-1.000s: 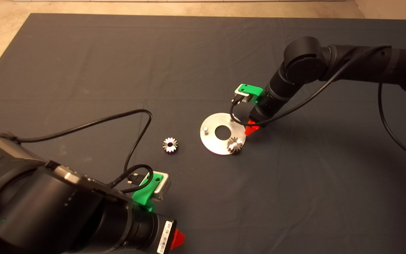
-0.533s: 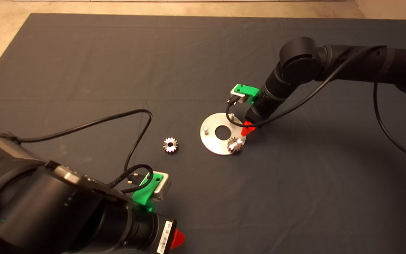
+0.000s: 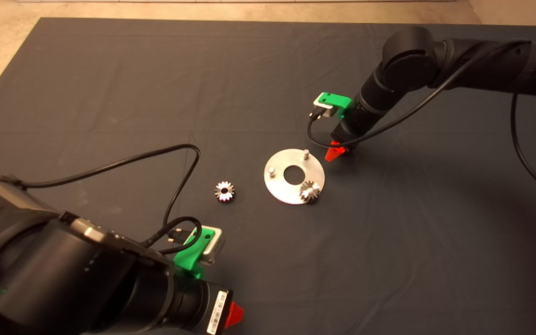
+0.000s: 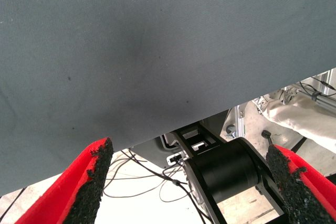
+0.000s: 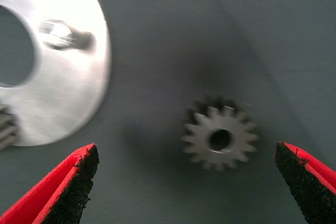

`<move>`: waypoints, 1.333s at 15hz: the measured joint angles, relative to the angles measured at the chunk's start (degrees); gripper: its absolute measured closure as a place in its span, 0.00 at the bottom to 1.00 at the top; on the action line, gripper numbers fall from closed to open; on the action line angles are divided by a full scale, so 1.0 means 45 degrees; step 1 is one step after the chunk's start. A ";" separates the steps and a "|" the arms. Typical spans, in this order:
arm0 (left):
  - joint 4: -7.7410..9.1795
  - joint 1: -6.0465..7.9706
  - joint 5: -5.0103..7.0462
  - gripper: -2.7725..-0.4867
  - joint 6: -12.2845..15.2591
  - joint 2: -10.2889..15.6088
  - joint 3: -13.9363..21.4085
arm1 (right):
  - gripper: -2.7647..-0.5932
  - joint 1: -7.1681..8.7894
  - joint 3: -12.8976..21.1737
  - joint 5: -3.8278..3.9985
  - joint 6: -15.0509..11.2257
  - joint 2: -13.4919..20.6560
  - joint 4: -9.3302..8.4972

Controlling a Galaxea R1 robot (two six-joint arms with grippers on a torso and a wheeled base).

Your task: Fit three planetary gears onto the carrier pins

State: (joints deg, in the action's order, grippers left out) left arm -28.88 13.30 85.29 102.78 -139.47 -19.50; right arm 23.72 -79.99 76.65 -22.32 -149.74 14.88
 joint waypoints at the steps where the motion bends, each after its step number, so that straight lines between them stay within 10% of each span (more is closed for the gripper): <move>1: -0.0005 0.0000 0.0000 0.31 0.0000 0.0033 0.0000 | 0.12 0.0000 -0.0293 0.0024 0.0126 0.0057 0.0000; 14: 0.0000 0.0003 -0.0033 0.31 0.0000 0.0038 0.0000 | 0.12 -0.0035 -0.1153 0.0000 0.0528 0.0014 0.0000; 20: 0.0000 0.0000 -0.0043 0.31 0.0000 0.0058 0.0000 | 0.16 -0.0574 -0.1291 -0.0024 0.0528 -0.0022 0.0000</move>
State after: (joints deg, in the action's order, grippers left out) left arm -28.88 13.30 85.09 102.78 -139.21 -19.50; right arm 21.14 -85.80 76.54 -19.94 -149.83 14.88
